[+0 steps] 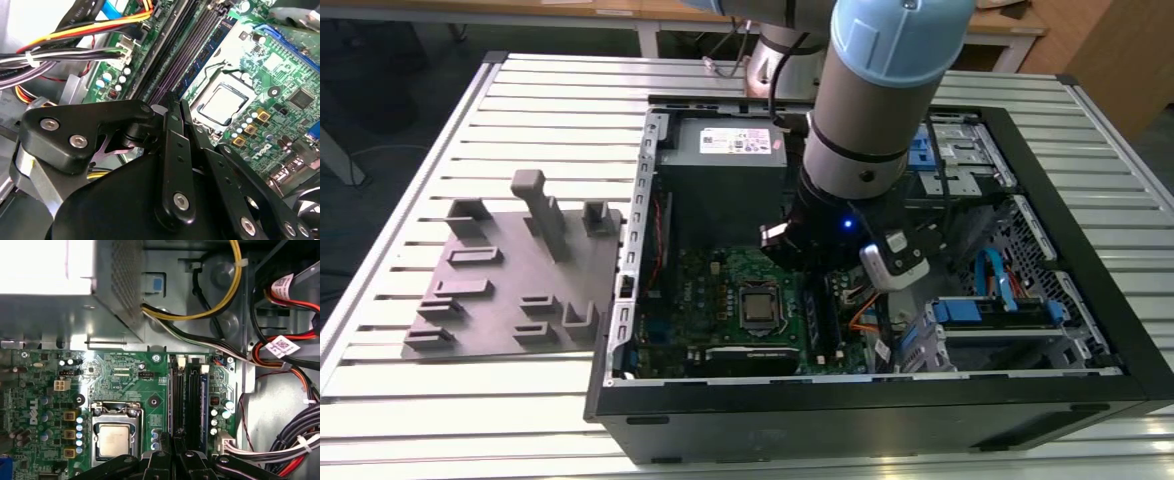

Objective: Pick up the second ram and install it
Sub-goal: 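Insert the second ram into the second slot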

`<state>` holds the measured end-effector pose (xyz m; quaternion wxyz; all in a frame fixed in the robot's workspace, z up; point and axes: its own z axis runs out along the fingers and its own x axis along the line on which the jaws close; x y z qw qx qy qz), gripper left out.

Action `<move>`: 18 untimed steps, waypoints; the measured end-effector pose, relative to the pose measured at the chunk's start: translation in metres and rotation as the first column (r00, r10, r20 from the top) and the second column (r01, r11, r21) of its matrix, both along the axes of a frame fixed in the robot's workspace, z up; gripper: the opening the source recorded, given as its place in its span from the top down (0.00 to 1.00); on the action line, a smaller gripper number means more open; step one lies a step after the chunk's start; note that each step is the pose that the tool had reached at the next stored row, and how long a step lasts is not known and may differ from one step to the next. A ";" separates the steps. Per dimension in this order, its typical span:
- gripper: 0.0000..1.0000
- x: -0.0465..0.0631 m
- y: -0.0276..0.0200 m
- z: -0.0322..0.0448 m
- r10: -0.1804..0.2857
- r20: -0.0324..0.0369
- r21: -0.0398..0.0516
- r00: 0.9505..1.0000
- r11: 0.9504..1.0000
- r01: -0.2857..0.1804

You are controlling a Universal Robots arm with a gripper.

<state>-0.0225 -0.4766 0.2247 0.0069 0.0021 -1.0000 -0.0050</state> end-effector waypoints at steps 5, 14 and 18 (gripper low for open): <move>0.87 0.004 0.0000 -0.0007 -0.001 0.000 -0.002 1.000 1.000 0.001; 0.87 0.007 0.0003 -0.0017 -0.004 0.000 -0.002 1.000 1.000 0.004; 0.87 0.007 0.0003 -0.0017 -0.005 0.000 -0.002 1.000 1.000 0.005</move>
